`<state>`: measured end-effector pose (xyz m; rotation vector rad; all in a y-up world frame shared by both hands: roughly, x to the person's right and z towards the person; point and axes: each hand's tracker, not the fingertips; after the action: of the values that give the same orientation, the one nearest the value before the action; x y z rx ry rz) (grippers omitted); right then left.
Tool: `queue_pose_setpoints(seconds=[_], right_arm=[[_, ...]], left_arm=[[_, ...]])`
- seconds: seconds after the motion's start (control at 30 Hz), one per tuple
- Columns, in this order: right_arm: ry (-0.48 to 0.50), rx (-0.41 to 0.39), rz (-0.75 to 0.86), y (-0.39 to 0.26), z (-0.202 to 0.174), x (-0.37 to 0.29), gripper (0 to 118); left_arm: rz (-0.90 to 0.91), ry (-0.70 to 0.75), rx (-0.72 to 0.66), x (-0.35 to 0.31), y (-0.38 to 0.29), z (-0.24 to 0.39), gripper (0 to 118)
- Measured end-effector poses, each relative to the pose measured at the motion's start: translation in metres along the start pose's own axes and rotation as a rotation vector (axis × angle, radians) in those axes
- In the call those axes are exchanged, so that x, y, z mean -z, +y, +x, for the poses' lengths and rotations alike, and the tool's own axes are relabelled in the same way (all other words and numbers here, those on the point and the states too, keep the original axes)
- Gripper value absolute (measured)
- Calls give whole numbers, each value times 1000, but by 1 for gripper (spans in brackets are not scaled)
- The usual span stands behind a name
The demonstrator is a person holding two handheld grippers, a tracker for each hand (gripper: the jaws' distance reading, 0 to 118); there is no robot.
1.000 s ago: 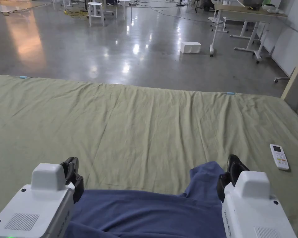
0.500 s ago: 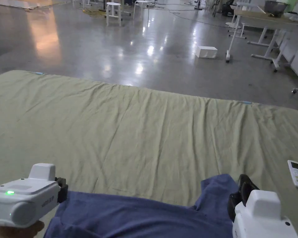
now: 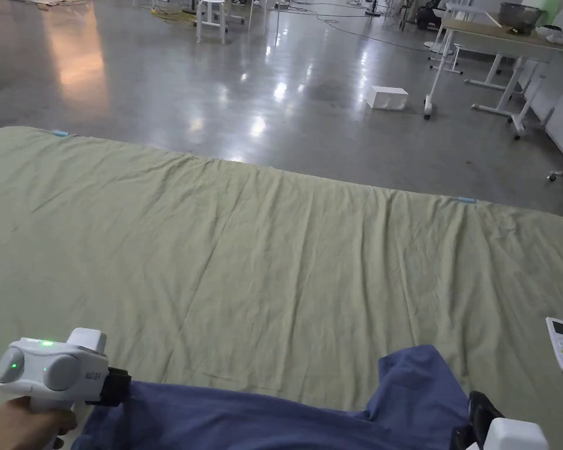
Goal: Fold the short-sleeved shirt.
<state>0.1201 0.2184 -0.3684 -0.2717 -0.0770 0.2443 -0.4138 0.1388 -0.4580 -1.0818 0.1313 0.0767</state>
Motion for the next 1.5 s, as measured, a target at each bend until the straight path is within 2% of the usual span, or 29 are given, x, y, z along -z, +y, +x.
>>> queue_pose_setpoints(seconds=[0.13,0.17,0.27,0.3,0.33,0.43,0.47,0.53,0.57,0.6,0.63,0.73,0.8,0.93,0.97,1.03,1.1,1.13,1.2,1.23,1.37,1.5], right_arm=[[-17,-12,-40,-9,4,3,0],[-18,-12,-47,-11,6,3,0],[-19,-2,-94,-17,14,12,0],[-20,-2,-99,-17,18,17,0],[-11,38,-161,-20,23,25,0],[11,88,-268,-23,42,57,2],[22,80,-304,-23,50,71,5],[80,76,-444,-27,62,102,38],[71,89,-496,-30,69,118,53],[119,71,-533,-33,72,135,67],[138,46,-568,-36,76,148,71],[130,-68,-614,-44,77,188,72],[148,-81,-678,-49,74,210,72],[179,47,-749,-57,70,240,72],[187,46,-775,-59,67,245,67],[191,35,-809,-62,58,248,47],[182,32,-810,-62,52,245,41],[172,28,-813,-60,51,245,34],[184,47,-815,-61,49,246,8],[190,48,-812,-61,48,245,2],[198,57,-786,-62,53,240,1],[187,114,-707,-48,65,208,1]], left_arm=[[-2,36,15,4,-1,10,65],[0,43,17,3,-1,13,56],[20,27,60,-1,-3,21,9],[29,22,74,-3,-4,23,6],[32,-12,82,-2,-4,23,6],[27,0,90,-1,-6,24,6],[31,-2,84,-2,-7,23,6],[42,-7,71,-4,-8,20,6],[46,-9,70,-6,-8,19,6],[52,-9,73,-8,-9,19,6],[57,-6,75,-10,-10,19,6],[66,-6,67,-21,-16,22,6],[66,-3,63,-27,-19,25,6],[65,3,56,-26,-18,25,6],[60,4,52,-25,-17,25,6],[58,6,46,-26,-19,26,6],[59,7,40,-28,-19,26,6],[60,9,43,-30,-19,27,6],[60,11,48,-28,-16,25,6],[64,14,50,-29,-16,25,6],[83,17,44,-34,-17,25,6],[108,13,45,-42,-19,22,6]])
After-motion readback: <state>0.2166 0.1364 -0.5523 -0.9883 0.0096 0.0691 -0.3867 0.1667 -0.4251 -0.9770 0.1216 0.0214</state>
